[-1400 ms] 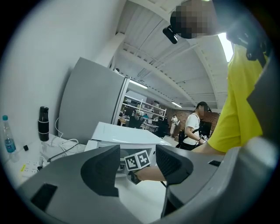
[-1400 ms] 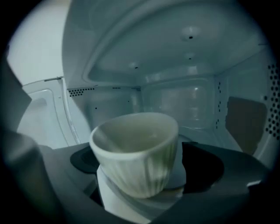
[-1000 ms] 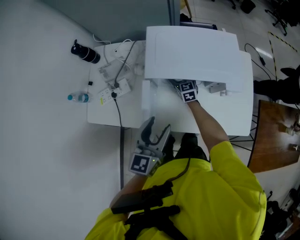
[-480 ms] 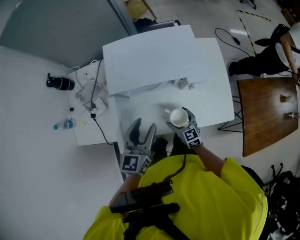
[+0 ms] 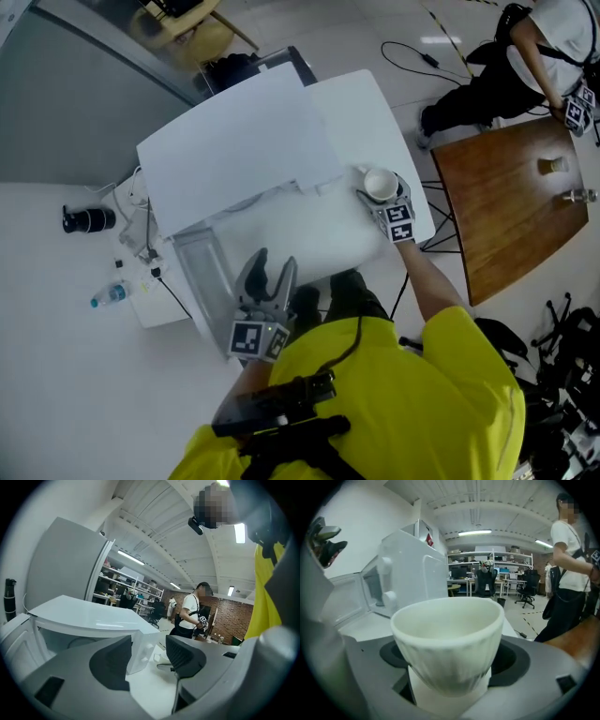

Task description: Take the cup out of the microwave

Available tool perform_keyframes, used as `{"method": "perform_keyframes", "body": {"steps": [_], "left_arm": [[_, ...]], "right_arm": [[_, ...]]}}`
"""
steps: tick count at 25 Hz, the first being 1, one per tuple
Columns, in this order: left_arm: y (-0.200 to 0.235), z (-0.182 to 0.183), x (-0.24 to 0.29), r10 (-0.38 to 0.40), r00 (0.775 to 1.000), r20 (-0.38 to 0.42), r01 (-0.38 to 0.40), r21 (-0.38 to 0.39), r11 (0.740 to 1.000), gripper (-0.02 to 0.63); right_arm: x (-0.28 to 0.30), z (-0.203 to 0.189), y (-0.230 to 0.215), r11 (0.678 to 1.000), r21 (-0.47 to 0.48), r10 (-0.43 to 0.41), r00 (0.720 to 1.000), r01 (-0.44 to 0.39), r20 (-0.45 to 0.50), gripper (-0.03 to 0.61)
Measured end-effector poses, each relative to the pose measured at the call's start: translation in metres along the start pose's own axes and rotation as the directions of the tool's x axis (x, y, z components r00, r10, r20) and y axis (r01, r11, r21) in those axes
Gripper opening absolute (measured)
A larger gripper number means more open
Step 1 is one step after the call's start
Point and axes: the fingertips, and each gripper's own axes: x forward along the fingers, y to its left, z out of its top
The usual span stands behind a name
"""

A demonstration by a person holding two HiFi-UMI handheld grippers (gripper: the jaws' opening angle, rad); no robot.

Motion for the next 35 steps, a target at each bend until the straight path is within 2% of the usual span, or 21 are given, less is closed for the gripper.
{"method": "perform_keyframes", "body": {"steps": [6,12,15,18,21,22,24,26,27,28,29,30,31,32,33,35], "left_arm": [[0.002,-0.012,0.009,0.059,0.997,-0.044,-0.058,0.018,0.998,0.23],[0.005,-0.009,0.013,0.108,0.994,-0.02,-0.108,0.004,0.994,0.23],[0.006,-0.009,0.013,0.114,0.993,-0.01,-0.114,0.003,0.993,0.23],[0.011,-0.01,0.006,0.13,0.992,-0.006,-0.13,-0.016,0.991,0.23],[0.025,0.001,-0.006,0.161,0.987,0.018,-0.16,-0.041,0.986,0.23],[0.03,0.005,-0.012,0.169,0.985,0.023,-0.168,-0.045,0.985,0.229],[0.039,0.011,-0.025,0.184,0.982,0.039,-0.183,-0.041,0.982,0.226],[0.046,0.019,-0.038,0.199,0.978,0.058,-0.197,-0.035,0.98,0.21],[0.05,0.023,-0.045,0.207,0.976,0.068,-0.205,-0.035,0.978,0.21],[0.053,0.027,-0.052,0.218,0.973,0.08,-0.215,-0.036,0.976,0.209],[0.057,0.032,-0.059,0.232,0.968,0.095,-0.23,-0.036,0.973,0.206],[0.061,0.038,-0.067,0.247,0.962,0.116,-0.245,-0.032,0.969,0.186],[0.064,0.045,-0.075,0.258,0.956,0.141,-0.257,-0.023,0.966,0.134],[0.065,0.052,-0.082,0.262,0.951,0.166,-0.263,-0.016,0.965,0.088],[0.066,0.058,-0.089,0.262,0.947,0.185,-0.264,-0.011,0.964,0.072],[0.069,0.067,-0.102,0.256,0.944,0.208,-0.261,-0.003,0.965,0.058]], "right_arm": [[0.069,0.027,-0.025,1.0,0.028,-0.009,0.999,0.008,0.032,0.48],[0.074,0.028,-0.02,0.998,0.056,0.013,0.999,-0.015,0.043,0.49],[0.049,0.019,-0.016,0.997,0.079,0.017,0.999,-0.02,0.039,0.491],[-0.018,-0.001,0.0,0.992,0.123,0.025,1.0,-0.027,0.015,0.491],[-0.094,0.017,0.036,0.984,0.163,0.069,0.996,-0.076,0.05,0.482],[-0.115,0.034,0.053,0.982,0.156,0.098,0.992,-0.109,0.078,0.431],[-0.148,0.081,0.091,0.975,0.109,0.178,0.973,-0.195,0.147,0.385],[-0.173,0.131,0.126,0.96,0.045,0.261,0.94,-0.277,0.221,0.297],[-0.182,0.155,0.141,0.953,0.015,0.288,0.922,-0.302,0.258,0.295],[-0.19,0.177,0.152,0.95,-0.008,0.299,0.908,-0.311,0.292,0.268],[-0.196,0.196,0.162,0.95,-0.018,0.301,0.897,-0.312,0.325,0.178],[-0.201,0.212,0.17,0.949,-0.017,0.299,0.886,-0.314,0.355,0.158],[-0.204,0.225,0.178,0.949,-0.007,0.295,0.877,-0.316,0.378,0.128],[-0.206,0.235,0.186,0.947,0.003,0.294,0.871,-0.321,0.394,0.04],[-0.207,0.243,0.195,0.945,0.007,0.298,0.867,-0.328,0.4,0.012],[-0.207,0.25,0.216,0.937,-0.013,0.327,0.863,-0.349,0.386,0.005]]}}
